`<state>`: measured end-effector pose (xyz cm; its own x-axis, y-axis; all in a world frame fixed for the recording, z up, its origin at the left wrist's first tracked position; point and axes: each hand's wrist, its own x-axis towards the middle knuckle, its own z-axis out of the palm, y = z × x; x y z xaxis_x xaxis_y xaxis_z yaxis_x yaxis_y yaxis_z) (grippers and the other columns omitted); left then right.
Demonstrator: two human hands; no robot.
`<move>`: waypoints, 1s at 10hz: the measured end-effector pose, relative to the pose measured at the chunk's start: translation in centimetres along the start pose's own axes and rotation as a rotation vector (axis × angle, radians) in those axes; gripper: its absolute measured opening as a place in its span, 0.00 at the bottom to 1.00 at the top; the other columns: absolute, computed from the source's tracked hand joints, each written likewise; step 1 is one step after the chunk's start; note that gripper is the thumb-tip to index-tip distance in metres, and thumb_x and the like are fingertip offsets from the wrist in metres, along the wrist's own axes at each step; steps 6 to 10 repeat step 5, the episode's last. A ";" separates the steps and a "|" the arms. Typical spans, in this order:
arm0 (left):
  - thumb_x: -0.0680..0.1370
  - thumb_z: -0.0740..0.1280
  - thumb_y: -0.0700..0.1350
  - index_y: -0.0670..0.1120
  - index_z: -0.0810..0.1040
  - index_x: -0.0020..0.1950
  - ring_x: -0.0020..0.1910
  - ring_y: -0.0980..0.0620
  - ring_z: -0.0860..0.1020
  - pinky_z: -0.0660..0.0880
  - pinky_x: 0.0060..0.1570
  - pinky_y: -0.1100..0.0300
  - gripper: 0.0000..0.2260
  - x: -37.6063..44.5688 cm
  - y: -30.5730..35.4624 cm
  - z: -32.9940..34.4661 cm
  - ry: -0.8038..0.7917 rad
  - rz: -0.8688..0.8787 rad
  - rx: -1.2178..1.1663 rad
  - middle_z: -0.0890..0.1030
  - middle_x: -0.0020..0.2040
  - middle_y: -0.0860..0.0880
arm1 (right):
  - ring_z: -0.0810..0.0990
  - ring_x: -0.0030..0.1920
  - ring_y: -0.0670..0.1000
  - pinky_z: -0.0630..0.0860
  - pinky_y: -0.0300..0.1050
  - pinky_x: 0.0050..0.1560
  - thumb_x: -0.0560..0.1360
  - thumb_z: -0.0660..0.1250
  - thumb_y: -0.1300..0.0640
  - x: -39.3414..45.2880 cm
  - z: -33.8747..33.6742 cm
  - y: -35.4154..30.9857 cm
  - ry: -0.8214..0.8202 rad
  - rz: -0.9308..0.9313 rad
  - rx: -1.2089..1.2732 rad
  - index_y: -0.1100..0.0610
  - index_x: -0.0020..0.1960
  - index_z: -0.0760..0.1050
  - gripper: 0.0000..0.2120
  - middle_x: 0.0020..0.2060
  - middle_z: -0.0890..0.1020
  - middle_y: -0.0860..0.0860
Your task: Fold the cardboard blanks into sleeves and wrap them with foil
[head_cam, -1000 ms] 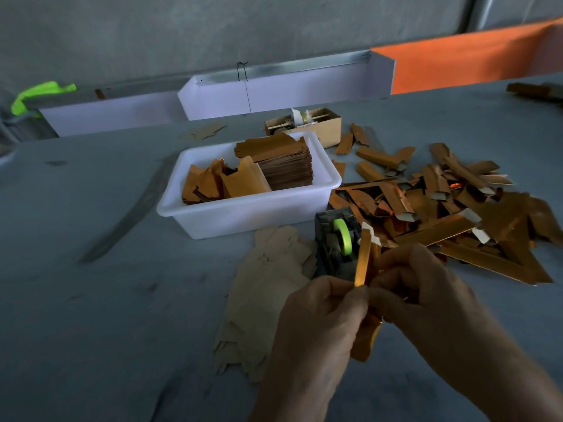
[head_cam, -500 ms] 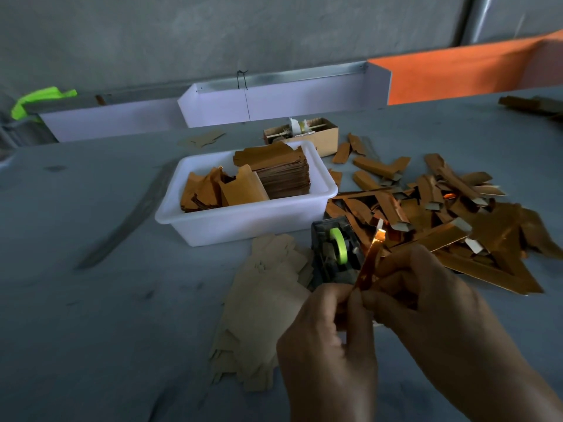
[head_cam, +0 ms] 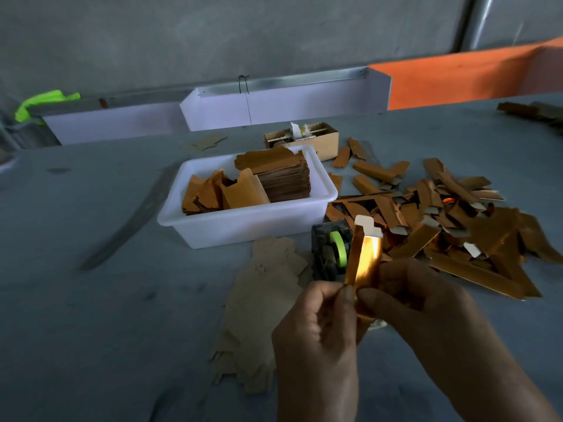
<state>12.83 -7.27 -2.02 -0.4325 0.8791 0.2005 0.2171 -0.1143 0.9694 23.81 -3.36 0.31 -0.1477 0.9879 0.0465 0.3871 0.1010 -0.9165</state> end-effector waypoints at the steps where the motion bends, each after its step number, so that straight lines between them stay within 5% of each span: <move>1: 0.76 0.66 0.47 0.53 0.83 0.42 0.34 0.56 0.81 0.80 0.37 0.55 0.06 0.3 0.0 -0.6 -0.056 -0.091 0.009 0.84 0.35 0.52 | 0.81 0.40 0.47 0.77 0.52 0.50 0.70 0.69 0.60 0.0 0.2 0.3 -0.031 0.040 0.100 0.50 0.40 0.80 0.05 0.36 0.83 0.48; 3: 0.80 0.61 0.48 0.63 0.76 0.54 0.30 0.61 0.80 0.75 0.27 0.67 0.09 1.2 -0.9 -1.5 -0.028 -0.143 0.067 0.84 0.39 0.60 | 0.83 0.41 0.51 0.76 0.49 0.43 0.74 0.63 0.59 1.0 -1.0 1.1 -0.033 0.197 0.360 0.47 0.40 0.82 0.11 0.36 0.83 0.49; 4: 0.79 0.61 0.46 0.57 0.77 0.57 0.38 0.63 0.81 0.80 0.39 0.60 0.09 2.0 -3.0 -2.2 0.084 -0.070 0.194 0.84 0.39 0.61 | 0.81 0.41 0.49 0.76 0.47 0.41 0.74 0.63 0.55 2.5 -2.9 1.0 0.114 0.167 0.308 0.38 0.38 0.80 0.13 0.35 0.83 0.41; 5: 0.78 0.63 0.41 0.50 0.80 0.57 0.43 0.57 0.82 0.74 0.43 0.69 0.10 2.2 -5.0 -3.0 0.217 -0.005 0.366 0.85 0.43 0.55 | 0.81 0.46 0.51 0.77 0.58 0.50 0.75 0.63 0.52 4.8 -5.1 1.6 0.309 0.140 0.222 0.37 0.40 0.77 0.10 0.39 0.82 0.44; 10: 0.78 0.63 0.41 0.50 0.80 0.57 0.43 0.57 0.82 0.74 0.43 0.69 0.10 2.2 -5.0 -3.0 0.217 -0.005 0.366 0.85 0.43 0.55 | 0.81 0.46 0.51 0.77 0.58 0.50 0.75 0.63 0.52 4.8 -5.1 1.6 0.309 0.140 0.222 0.37 0.40 0.77 0.10 0.39 0.82 0.44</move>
